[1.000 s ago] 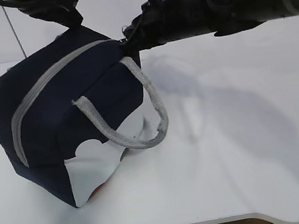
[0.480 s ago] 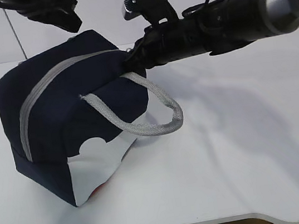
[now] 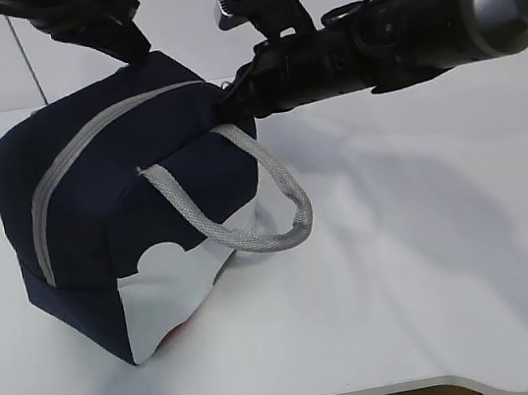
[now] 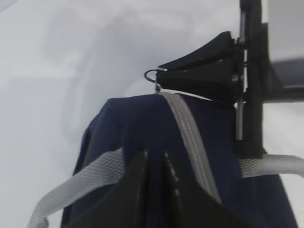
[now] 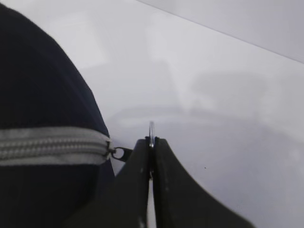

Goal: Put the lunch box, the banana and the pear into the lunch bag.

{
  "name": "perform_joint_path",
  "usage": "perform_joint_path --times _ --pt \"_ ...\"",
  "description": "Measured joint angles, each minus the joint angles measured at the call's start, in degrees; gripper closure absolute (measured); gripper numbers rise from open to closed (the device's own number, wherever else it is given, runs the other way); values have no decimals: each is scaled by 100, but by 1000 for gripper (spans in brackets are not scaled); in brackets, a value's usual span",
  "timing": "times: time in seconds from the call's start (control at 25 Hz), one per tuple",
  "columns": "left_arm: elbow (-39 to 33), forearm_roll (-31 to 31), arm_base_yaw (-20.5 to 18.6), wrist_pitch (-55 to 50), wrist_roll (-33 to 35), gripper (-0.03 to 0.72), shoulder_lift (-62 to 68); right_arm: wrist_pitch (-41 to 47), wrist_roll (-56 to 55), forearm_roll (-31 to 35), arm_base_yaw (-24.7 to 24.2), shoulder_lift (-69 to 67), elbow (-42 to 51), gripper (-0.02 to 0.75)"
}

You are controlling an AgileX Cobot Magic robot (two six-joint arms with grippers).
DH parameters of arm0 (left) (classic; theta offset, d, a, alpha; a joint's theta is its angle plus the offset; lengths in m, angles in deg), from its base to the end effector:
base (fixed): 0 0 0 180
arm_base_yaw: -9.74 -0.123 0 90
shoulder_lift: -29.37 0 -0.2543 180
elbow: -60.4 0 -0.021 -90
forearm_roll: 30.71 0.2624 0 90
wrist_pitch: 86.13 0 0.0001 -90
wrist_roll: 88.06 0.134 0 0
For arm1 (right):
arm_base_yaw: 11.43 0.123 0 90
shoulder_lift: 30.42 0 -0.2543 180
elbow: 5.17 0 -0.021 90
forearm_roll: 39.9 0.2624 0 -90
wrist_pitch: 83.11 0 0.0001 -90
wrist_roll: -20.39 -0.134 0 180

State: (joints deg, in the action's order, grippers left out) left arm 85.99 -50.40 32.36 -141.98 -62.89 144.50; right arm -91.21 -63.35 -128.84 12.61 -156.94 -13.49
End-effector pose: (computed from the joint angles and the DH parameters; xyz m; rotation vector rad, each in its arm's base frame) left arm 0.3975 -0.2061 0.2725 0.8927 2.3402 -0.4177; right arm 0.4578 0.2247 0.1595 -0.6078 1.9822 0.3483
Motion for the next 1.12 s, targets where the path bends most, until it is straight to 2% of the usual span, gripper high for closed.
perform_joint_path --times 0.08,0.24,0.32,0.4,0.56,0.64,0.76,0.84,0.88,1.12 --pt "0 -128 0 -38 -35 597 0 -5 0 -13 0 6 0 721" --pt "117 -43 0 -333 -165 324 0 -13 0 -38 0 6 0 721" --pt "157 78 0 -463 -180 268 0 -13 0 -85 0 6 0 721" --pt "178 134 -39 -585 -190 261 13 -13 0 -98 0 6 0 721" --pt "178 96 -110 -694 -200 288 193 -19 0 -107 0 6 0 721" --pt "178 96 -131 -694 -200 331 302 -19 0 -107 0 13 0 721" --pt "178 96 -131 -694 -200 484 358 -19 0 -141 0 13 0 721" --pt "178 145 -131 -694 -177 611 380 -19 0 -153 0 13 0 721" --pt "178 158 -131 -683 -164 644 380 -19 0 -153 0 13 0 721" --pt "178 179 -131 -778 -38 679 380 -27 0 -180 0 13 -3 721"
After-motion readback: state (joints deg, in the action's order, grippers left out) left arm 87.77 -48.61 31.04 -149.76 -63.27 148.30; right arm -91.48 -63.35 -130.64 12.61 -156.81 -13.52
